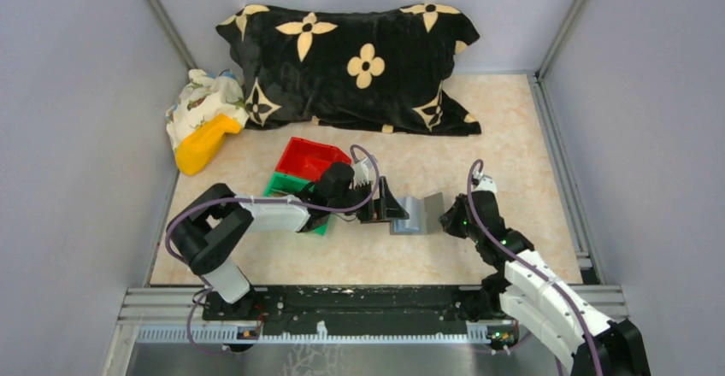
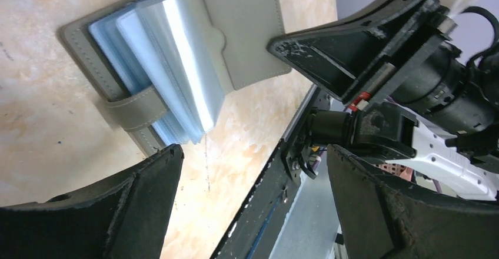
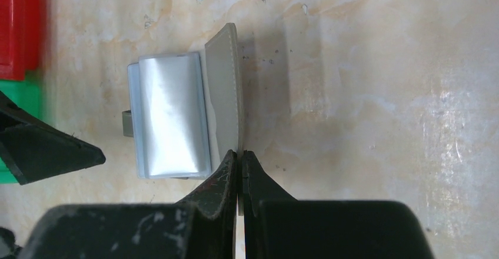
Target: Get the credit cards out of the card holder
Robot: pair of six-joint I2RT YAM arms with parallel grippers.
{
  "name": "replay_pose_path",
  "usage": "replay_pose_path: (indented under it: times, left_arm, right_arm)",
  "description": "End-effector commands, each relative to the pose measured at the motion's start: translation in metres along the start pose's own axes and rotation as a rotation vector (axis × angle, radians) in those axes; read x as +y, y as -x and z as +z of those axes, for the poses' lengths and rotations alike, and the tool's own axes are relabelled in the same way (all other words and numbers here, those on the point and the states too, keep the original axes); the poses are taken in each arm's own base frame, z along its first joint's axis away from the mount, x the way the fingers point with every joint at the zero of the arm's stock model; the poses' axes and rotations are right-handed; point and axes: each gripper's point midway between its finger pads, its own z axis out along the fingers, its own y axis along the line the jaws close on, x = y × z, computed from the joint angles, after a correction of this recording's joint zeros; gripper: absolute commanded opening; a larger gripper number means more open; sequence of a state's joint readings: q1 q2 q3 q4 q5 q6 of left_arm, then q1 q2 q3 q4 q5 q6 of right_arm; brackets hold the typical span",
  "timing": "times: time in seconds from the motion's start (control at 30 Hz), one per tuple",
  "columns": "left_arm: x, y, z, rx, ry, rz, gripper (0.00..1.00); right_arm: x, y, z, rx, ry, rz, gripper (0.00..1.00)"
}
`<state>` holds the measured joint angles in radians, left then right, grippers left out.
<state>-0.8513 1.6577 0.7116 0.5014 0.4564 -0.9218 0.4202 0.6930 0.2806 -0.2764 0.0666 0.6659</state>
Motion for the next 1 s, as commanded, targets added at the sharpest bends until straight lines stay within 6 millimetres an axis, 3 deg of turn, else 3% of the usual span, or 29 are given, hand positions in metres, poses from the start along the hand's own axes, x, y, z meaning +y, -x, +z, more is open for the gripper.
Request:
replay_pose_path:
  times: [0.0, 0.43, 0.97]
  left_arm:
    - [0.004, 0.0, 0.01, 0.005, 0.018, 0.005, 0.97]
    - [0.017, -0.008, 0.028, 0.007, 0.058, -0.025, 0.97]
    - [0.015, -0.009, 0.041, 0.035, 0.023, -0.04, 0.97]
  right_arm:
    - [0.004, 0.003, -0.002, -0.025, 0.029, 0.037, 0.0]
    - [0.006, -0.004, -0.007, -0.029, 0.072, 0.098, 0.0]
    - [0.002, -0.012, -0.007, -0.022, 0.073, 0.106, 0.0]
